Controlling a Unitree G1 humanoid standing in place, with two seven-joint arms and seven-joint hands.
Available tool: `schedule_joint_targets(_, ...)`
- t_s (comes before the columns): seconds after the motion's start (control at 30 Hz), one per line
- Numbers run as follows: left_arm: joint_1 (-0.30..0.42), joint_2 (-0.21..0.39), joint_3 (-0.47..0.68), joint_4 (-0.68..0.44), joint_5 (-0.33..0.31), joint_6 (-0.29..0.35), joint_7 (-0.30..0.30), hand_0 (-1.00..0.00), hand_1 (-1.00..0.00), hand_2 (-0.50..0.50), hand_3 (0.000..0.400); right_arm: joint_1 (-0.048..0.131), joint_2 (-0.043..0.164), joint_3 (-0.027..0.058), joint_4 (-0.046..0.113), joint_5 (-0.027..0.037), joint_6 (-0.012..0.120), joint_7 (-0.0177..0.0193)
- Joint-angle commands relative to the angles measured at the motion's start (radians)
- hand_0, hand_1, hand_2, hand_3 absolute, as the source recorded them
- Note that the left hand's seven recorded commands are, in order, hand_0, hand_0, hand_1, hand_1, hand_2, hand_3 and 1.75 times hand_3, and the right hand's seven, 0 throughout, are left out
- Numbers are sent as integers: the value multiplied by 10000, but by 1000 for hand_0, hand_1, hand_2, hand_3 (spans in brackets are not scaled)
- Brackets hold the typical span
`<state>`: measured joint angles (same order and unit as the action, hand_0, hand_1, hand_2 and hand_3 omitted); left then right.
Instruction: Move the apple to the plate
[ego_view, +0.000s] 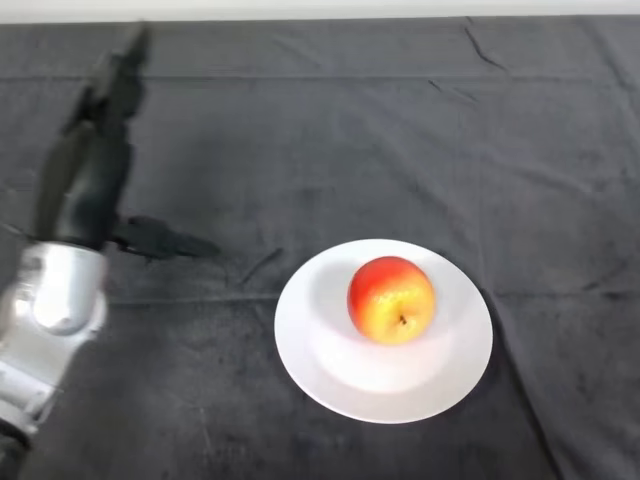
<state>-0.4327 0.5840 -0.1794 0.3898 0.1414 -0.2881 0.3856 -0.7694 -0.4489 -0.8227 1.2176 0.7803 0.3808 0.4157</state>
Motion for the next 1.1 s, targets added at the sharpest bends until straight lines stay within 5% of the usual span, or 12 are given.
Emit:
schedule_joint_targets(0.03,284,628,456,-518,-182,49,35,0,0,0,0,-371,-203,-29,-215,229,-23,-25)
schedule_joint_targets(1.1,1197,1808,5198,988,-736,-950,1775,0,0,0,0,-381,-215,-34,-195,235,-17,-24)
